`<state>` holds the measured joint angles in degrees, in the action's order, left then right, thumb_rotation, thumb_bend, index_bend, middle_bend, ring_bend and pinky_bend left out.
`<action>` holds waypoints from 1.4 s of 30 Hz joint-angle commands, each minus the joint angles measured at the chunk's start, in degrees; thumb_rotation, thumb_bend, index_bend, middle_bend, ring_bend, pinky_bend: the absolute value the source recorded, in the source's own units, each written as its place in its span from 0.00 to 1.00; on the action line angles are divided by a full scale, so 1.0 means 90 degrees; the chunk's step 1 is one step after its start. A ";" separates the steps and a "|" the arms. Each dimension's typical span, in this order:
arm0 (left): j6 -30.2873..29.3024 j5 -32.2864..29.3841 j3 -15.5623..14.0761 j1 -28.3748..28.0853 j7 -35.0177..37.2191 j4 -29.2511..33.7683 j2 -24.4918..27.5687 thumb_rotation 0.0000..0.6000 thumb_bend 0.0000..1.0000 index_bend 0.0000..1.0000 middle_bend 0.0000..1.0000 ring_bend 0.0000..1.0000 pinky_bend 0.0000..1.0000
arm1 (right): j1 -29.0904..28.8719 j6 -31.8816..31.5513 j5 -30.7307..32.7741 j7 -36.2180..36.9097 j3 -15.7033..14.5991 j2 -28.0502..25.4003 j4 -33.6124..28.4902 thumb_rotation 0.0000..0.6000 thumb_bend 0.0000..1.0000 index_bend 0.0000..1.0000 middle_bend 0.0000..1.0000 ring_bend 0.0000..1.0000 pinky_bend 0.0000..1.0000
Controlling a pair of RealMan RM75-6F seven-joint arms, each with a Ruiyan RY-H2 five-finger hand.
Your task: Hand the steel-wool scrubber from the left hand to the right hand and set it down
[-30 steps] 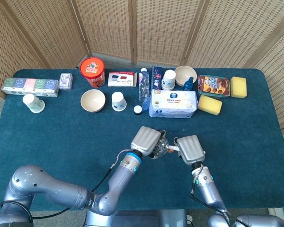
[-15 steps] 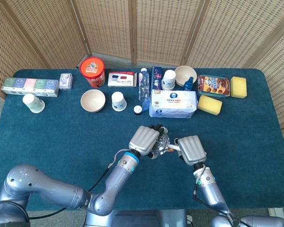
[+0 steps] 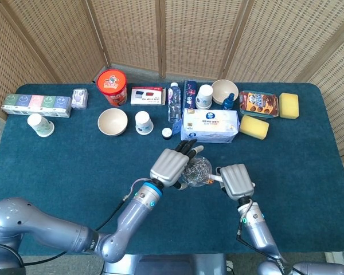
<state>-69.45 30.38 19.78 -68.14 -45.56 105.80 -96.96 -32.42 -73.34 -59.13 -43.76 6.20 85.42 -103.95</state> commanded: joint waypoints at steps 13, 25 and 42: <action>-0.0062 0.2431 -0.1317 0.1481 0.0929 0.1128 0.2487 1.00 0.00 0.09 0.00 0.00 0.27 | 0.0151 -0.0102 -0.0089 0.0169 -0.0005 -0.0196 0.0181 1.00 0.78 0.97 1.00 1.00 1.00; -0.0657 0.4602 -0.2696 0.3272 0.2602 0.0537 0.4479 1.00 0.00 0.09 0.00 0.00 0.23 | 0.0247 -0.0229 -0.0201 0.0145 0.0007 -0.0320 0.0247 1.00 0.78 0.97 1.00 1.00 1.00; -0.1588 0.5559 -0.3143 0.5416 0.5495 -0.2498 0.4123 1.00 0.00 0.09 0.00 0.00 0.22 | 0.0373 -0.0378 -0.0372 0.0171 0.0081 -0.0537 0.0226 1.00 0.78 0.96 1.00 1.00 1.00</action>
<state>-82.13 78.90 -8.12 -22.02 0.72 86.23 -58.40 -29.05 -76.73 -62.47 -42.23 6.93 80.59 -101.92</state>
